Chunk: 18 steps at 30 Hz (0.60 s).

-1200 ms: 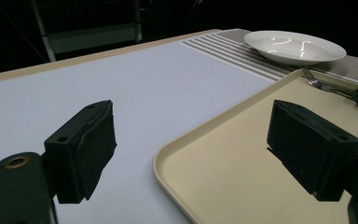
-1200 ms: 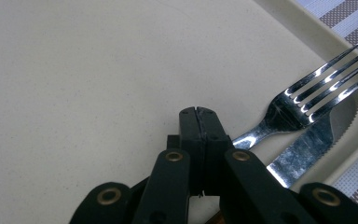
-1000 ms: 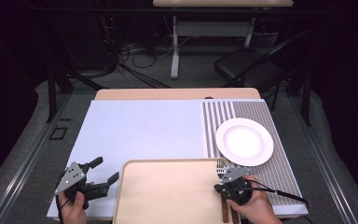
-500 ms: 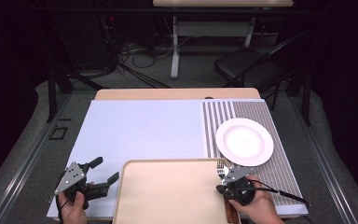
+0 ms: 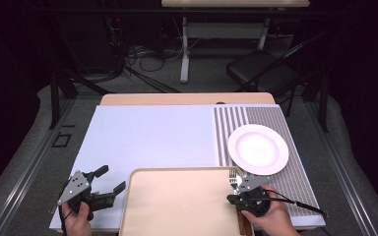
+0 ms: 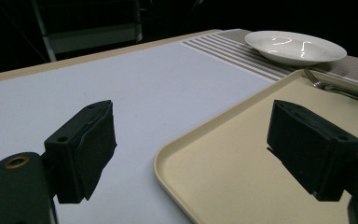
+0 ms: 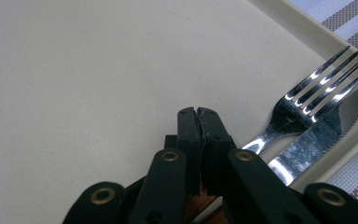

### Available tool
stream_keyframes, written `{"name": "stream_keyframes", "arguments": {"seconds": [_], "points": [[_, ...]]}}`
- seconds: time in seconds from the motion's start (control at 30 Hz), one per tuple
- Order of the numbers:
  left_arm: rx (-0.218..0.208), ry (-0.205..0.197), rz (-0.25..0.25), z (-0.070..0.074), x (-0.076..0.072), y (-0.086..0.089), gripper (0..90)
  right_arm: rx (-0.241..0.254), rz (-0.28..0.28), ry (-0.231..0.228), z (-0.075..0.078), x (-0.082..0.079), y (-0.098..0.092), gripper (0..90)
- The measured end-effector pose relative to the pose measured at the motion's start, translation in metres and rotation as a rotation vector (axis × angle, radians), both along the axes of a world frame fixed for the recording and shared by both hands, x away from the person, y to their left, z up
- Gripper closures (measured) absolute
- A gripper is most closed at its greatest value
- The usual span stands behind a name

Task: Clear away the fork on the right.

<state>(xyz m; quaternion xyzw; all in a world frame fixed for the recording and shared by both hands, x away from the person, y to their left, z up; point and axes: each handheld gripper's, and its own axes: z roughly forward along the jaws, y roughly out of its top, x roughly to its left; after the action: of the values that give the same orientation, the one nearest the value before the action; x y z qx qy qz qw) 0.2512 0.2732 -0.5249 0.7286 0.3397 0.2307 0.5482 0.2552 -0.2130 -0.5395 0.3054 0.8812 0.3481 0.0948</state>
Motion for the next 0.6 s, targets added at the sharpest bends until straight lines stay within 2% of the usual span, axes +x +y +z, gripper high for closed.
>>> {"name": "stream_keyframes", "arguments": {"seconds": [0.23,0.47,0.6], "points": [[0.002,0.000,-0.001,0.000,0.000,0.000,15.5,0.052,-0.010,-0.010,0.009,-0.003,-0.003,84.1],[0.001,0.000,0.002,0.000,0.000,-0.001,15.5,0.110,-0.025,-0.051,0.024,-0.006,-0.011,78.3],[0.003,0.001,0.000,0.000,0.000,0.000,15.5,0.111,-0.029,-0.079,0.029,-0.006,-0.016,74.9]]}}
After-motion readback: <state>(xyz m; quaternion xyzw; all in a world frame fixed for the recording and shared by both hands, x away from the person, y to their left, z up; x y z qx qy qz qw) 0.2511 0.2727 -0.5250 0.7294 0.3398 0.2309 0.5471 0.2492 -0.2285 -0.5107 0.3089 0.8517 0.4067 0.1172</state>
